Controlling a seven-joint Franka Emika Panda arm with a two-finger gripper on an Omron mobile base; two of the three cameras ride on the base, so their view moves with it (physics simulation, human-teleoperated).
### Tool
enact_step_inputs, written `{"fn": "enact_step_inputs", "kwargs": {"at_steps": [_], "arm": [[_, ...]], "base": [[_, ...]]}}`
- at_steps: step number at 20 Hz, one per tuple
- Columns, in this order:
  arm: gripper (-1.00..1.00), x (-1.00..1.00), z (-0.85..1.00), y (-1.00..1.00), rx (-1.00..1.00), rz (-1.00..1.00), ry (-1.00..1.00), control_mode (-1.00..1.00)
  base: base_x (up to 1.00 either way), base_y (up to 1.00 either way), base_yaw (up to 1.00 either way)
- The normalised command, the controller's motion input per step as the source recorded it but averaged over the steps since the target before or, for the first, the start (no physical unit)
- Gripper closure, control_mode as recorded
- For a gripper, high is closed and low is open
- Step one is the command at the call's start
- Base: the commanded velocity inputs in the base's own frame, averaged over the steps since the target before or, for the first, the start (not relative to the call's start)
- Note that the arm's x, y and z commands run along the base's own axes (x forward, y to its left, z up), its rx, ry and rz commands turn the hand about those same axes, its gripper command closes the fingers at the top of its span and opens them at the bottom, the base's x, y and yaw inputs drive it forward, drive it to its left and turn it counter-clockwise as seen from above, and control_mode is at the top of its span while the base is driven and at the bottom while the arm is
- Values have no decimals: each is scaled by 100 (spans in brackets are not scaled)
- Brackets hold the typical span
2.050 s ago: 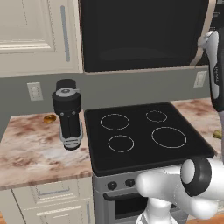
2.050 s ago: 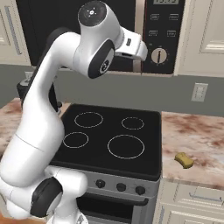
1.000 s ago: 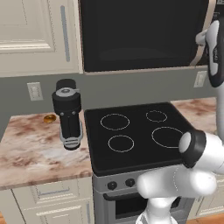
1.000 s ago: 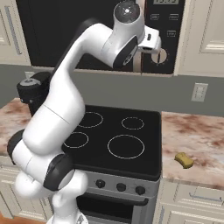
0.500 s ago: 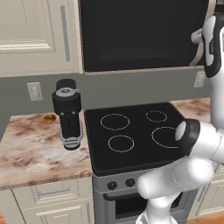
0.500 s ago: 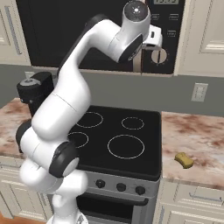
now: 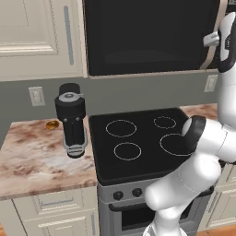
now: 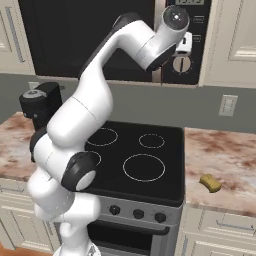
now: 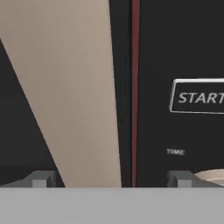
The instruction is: Place the sponge inside the microwave to prepare for sanitizing.
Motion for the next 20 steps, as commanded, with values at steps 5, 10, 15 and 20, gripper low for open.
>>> {"fn": "enact_step_inputs", "kwargs": {"at_steps": [5,10,15,20], "arm": [[-100,22,-1,-1,0,5,-2,-100],[100,19,-1,1,0,0,-4,-100],[100,0,-3,1,0,-5,-5,-100],[100,-16,-2,7,0,-14,-5,-100]], "base": [[0,0,0],[0,0,0],[0,0,0],[0,0,0]]}}
